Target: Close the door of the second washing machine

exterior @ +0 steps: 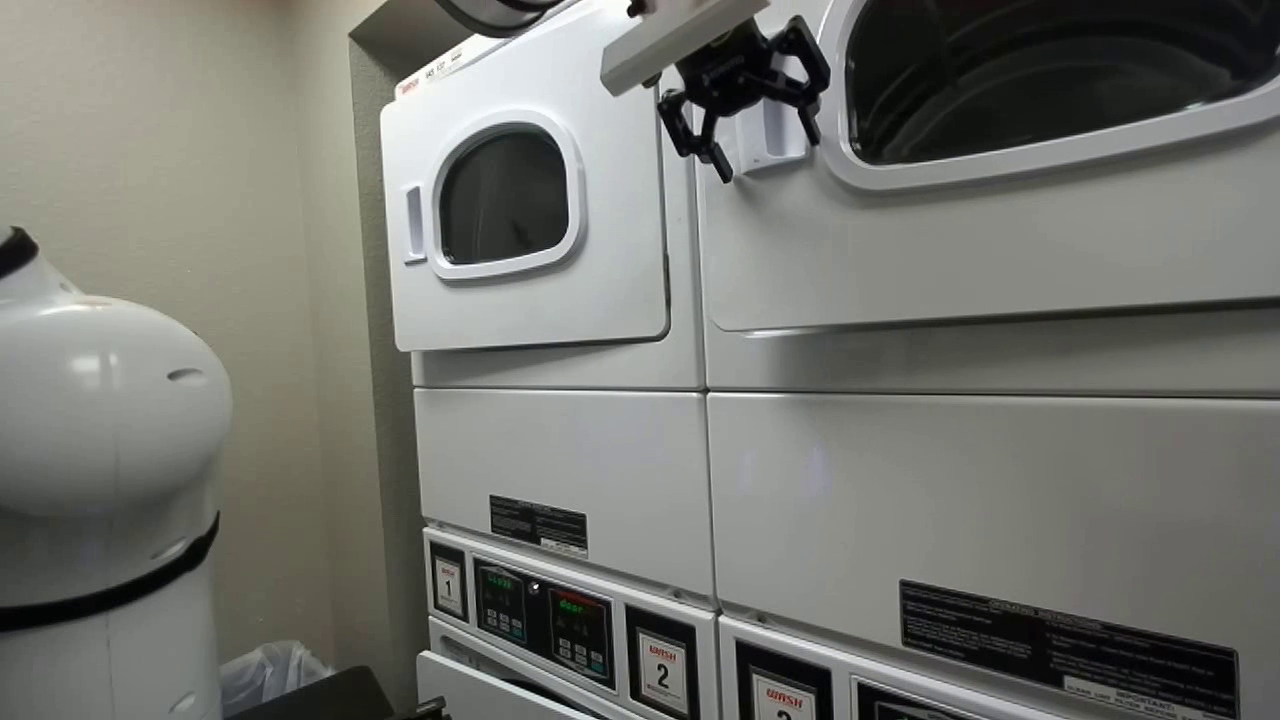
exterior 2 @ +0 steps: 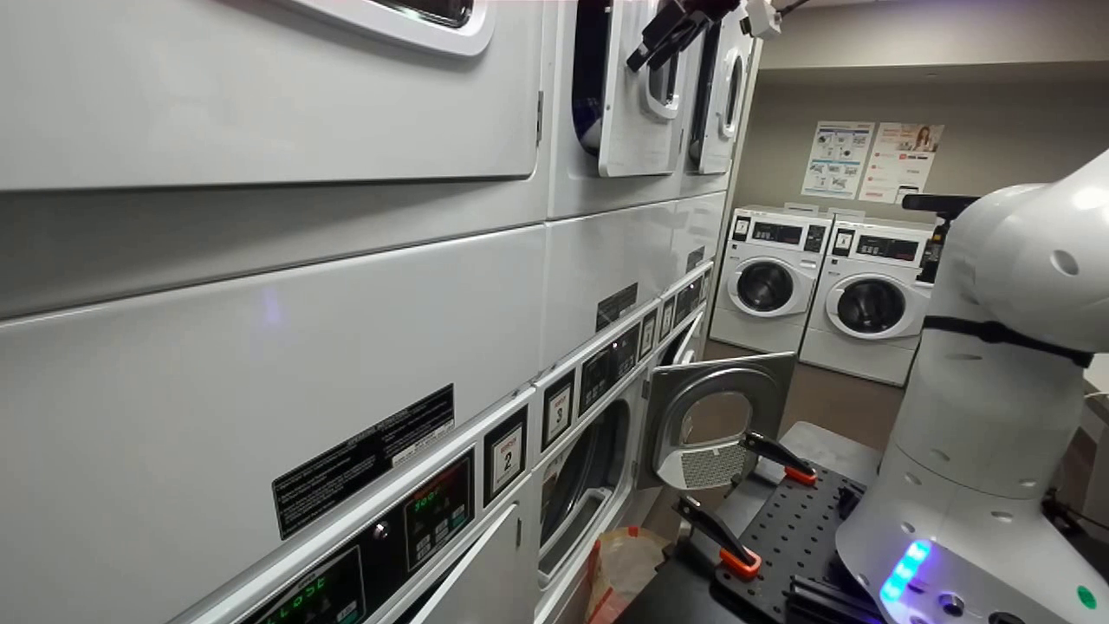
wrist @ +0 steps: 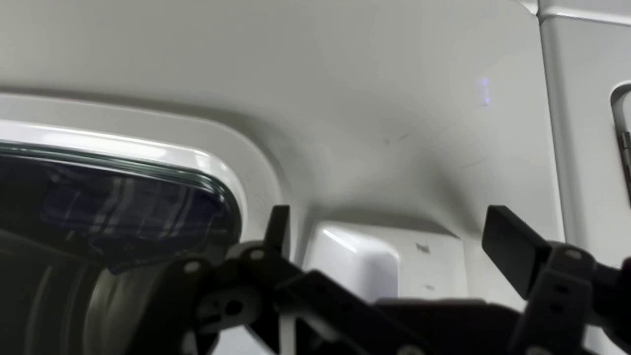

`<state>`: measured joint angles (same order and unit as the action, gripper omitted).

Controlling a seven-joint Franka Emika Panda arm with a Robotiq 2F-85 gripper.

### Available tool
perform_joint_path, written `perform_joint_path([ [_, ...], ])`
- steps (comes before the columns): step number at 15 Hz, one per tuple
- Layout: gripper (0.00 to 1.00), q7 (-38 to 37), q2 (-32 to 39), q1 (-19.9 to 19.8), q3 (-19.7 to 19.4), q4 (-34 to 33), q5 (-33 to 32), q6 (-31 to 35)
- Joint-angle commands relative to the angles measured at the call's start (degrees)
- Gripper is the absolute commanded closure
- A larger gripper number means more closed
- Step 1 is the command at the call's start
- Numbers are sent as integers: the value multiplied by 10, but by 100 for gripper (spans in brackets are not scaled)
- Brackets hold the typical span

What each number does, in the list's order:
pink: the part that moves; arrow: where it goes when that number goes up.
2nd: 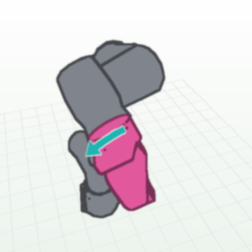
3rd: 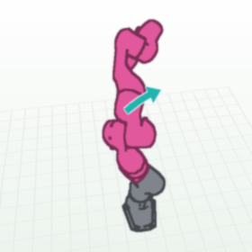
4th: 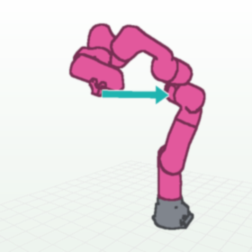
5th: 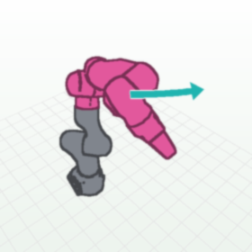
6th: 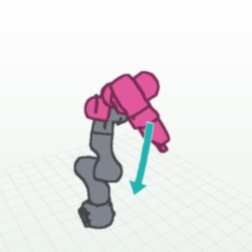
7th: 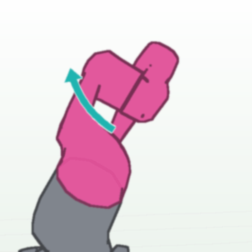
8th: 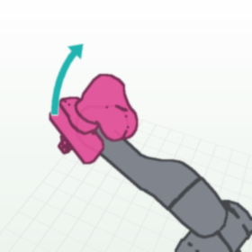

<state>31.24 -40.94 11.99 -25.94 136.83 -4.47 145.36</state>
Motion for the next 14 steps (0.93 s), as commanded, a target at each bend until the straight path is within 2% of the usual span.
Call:
perform_joint_path([
  [1,0,17,44,-10,13,-18,18,23],
  [14,0,15,81,-14,38,-28,24,58],
])
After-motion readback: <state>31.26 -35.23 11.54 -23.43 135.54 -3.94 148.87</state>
